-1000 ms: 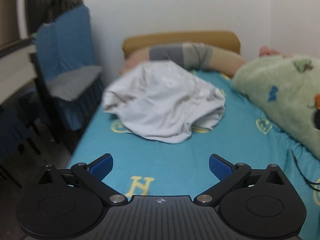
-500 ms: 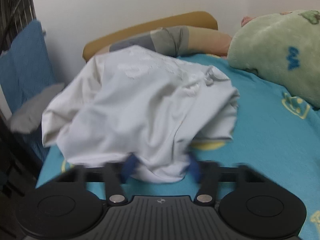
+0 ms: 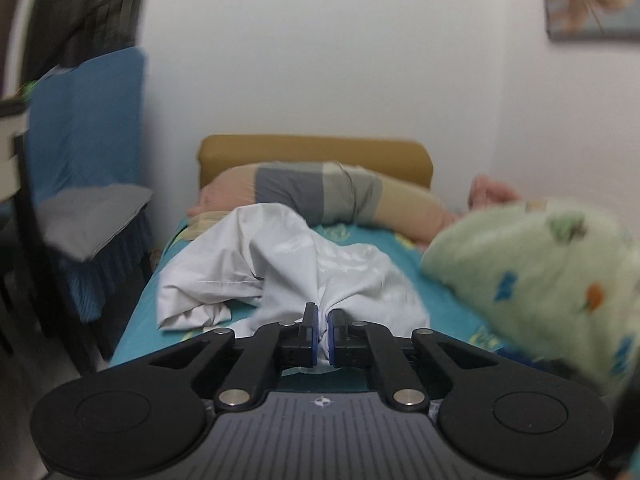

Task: Fold clothes

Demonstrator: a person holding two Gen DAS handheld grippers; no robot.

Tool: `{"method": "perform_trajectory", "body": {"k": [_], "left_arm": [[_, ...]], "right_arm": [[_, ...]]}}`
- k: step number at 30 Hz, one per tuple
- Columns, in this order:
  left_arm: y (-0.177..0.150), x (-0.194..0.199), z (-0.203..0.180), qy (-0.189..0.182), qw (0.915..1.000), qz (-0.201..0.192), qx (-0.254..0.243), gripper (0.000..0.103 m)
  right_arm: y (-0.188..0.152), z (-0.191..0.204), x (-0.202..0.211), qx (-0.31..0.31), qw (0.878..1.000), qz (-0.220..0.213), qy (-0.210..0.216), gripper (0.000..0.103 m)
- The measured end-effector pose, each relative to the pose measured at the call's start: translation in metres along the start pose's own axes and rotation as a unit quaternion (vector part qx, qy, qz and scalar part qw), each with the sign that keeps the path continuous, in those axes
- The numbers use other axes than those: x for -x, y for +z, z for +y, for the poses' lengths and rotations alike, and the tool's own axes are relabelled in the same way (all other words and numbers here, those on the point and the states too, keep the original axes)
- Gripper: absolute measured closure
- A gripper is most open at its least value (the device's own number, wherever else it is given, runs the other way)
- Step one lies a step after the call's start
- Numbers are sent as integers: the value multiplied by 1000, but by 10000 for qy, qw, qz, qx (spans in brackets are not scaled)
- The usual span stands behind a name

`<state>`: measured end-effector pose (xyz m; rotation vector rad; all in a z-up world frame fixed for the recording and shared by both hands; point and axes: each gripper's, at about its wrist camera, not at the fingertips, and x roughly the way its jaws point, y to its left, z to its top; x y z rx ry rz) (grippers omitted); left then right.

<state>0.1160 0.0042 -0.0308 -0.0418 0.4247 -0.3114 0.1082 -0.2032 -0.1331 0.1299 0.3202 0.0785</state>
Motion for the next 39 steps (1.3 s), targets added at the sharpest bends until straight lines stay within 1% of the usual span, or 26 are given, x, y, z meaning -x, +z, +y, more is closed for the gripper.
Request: {"method": "perform_trajectory", "body": {"k": [1, 3, 5, 7, 9, 15, 16, 18, 19, 20, 21, 23, 25, 27, 29, 31, 33, 35, 37, 39], "left_arm": [[-2, 13, 1, -26, 9999, -63, 151, 99], [-3, 35, 0, -156, 9994, -162, 276, 99], [-2, 60, -4, -342, 9987, -307, 219, 99], [1, 85, -7, -419, 9978, -505, 125, 99], [3, 108, -6, -445, 9964, -693, 199, 99], [9, 160, 20, -613, 9890, -1118, 754, 99], [9, 166, 27, -640, 9876, -1153, 855, 99], [8, 178, 40, -685, 9848, -1202, 1046, 99], [7, 184, 46, -687, 9837, -1233, 1119, 99], [7, 192, 52, -696, 9819, -1286, 1206, 99], [6, 203, 59, -708, 9798, -1347, 1300, 99], [7, 222, 73, -753, 9748, -1494, 1475, 99], [7, 241, 85, -890, 9696, -1666, 1553, 99], [8, 257, 96, -1118, 9652, -1775, 1560, 99], [9, 260, 101, -1308, 9645, -1701, 1537, 99], [9, 251, 102, -1436, 9674, -1405, 1543, 99], [6, 230, 99, -1421, 9728, -1001, 1534, 99], [6, 194, 91, -1200, 9821, -525, 1356, 99], [4, 159, 82, -1016, 9896, -61, 1021, 99], [4, 122, 73, -896, 9933, 355, 644, 99]], "right_arm": [[1, 3, 3, 43, 10000, -32, 64, 11], [1, 9, 12, 140, 9997, -23, 199, 11], [3, 16, 20, 297, 9991, 46, 303, 11], [5, 24, 30, 486, 9969, 195, 585, 11], [3, 33, 41, 658, 9935, 362, 858, 11], [0, 72, 62, 908, 9881, 971, 775, 11], [1, 79, 63, 986, 9869, 1048, 727, 13], [5, 89, 65, 1059, 9867, 1106, 550, 40], [9, 91, 68, 1008, 9871, 1137, 511, 66], [16, 92, 73, 964, 9880, 1117, 460, 85], [24, 93, 81, 960, 9891, 1043, 400, 91], [44, 94, 102, 961, 9915, 823, 317, 96], [68, 93, 128, 883, 9939, 589, 293, 97], [93, 93, 154, 805, 9958, 353, 268, 97], [111, 88, 172, 643, 9974, 208, 253, 97], [116, 78, 176, 479, 9979, 329, 277, 97], [111, 69, 164, 391, 9969, 645, 212, 97], [97, 58, 143, 213, 9940, 1064, 117, 97], [79, 43, 114, -95, 9873, 1584, 81, 96], [59, 29, 89, -345, 9787, 2023, 57, 95]]}}
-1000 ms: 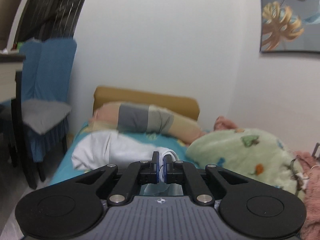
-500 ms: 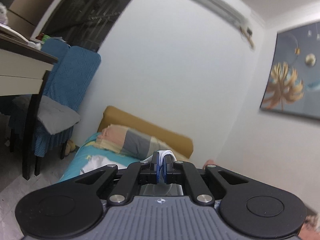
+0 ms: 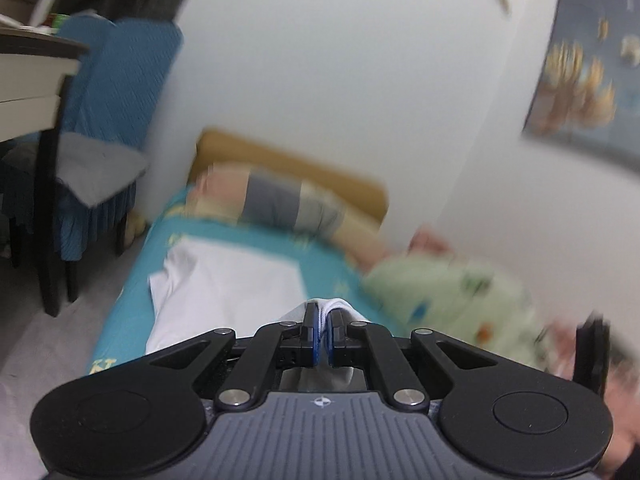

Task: Fold clothes

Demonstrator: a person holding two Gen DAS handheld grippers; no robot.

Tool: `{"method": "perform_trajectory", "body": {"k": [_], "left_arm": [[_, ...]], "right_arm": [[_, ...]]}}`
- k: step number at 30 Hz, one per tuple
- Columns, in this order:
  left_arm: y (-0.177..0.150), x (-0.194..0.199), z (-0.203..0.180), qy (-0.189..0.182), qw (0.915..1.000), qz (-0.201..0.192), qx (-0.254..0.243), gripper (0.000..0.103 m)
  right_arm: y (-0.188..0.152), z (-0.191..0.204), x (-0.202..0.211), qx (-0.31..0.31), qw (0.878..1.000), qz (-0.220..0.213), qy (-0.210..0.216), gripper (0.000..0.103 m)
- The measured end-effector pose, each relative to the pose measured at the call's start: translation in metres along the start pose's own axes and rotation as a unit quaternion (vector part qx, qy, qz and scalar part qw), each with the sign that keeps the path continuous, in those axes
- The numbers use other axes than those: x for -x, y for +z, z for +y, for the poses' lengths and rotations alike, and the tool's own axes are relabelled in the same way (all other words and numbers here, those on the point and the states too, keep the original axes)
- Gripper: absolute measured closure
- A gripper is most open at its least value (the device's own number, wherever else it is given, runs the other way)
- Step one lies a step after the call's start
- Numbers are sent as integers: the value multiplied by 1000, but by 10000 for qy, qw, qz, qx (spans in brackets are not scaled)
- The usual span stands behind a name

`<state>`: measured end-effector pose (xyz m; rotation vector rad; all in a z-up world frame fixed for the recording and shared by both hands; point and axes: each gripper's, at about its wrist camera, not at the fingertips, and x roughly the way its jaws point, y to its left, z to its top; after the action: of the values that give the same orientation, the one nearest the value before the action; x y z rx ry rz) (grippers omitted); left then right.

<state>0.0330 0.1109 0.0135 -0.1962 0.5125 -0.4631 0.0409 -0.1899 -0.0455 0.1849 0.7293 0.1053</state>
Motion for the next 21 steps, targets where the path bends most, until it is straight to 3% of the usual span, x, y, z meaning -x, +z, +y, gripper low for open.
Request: {"method": "perform_trajectory", "body": {"k": [3, 6, 9, 10, 11, 12, 13, 14, 16, 17, 21], "left_arm": [[-5, -54, 8, 180, 9982, 500, -293, 99], [-15, -105, 24, 312, 9944, 918, -416, 99], [-16, -150, 53, 396, 9922, 1164, -196, 98], [-17, -158, 61, 432, 9914, 1235, -15, 97], [-19, -166, 69, 468, 9902, 1306, 166, 94], [-18, -172, 74, 518, 9895, 1325, 269, 94], [-16, -174, 78, 583, 9895, 1283, 316, 90], [-12, -173, 81, 631, 9900, 1209, 357, 83], [-6, -167, 85, 628, 9916, 1038, 458, 62], [-1, -164, 84, 607, 9925, 938, 492, 56], [11, -139, 71, 435, 9956, 760, 320, 56]], "right_arm": [[-8, -21, -39, -266, 9989, 373, 30, 95], [-14, -47, -64, -769, 9953, 441, 381, 95], [-22, -73, -88, -1366, 9862, 527, 779, 90], [-25, -82, -97, -1603, 9809, 554, 948, 82], [-27, -90, -104, -1837, 9752, 556, 1102, 68], [-29, -96, -111, -2071, 9692, 534, 1222, 58], [-31, -100, -115, -2296, 9629, 476, 1335, 40], [-31, -103, -118, -2459, 9577, 379, 1446, 32], [-26, -103, -118, -2582, 9531, 128, 1572, 31], [-23, -101, -115, -2498, 9567, -58, 1491, 31], [-10, -88, -95, -1913, 9741, -855, 844, 31]]}}
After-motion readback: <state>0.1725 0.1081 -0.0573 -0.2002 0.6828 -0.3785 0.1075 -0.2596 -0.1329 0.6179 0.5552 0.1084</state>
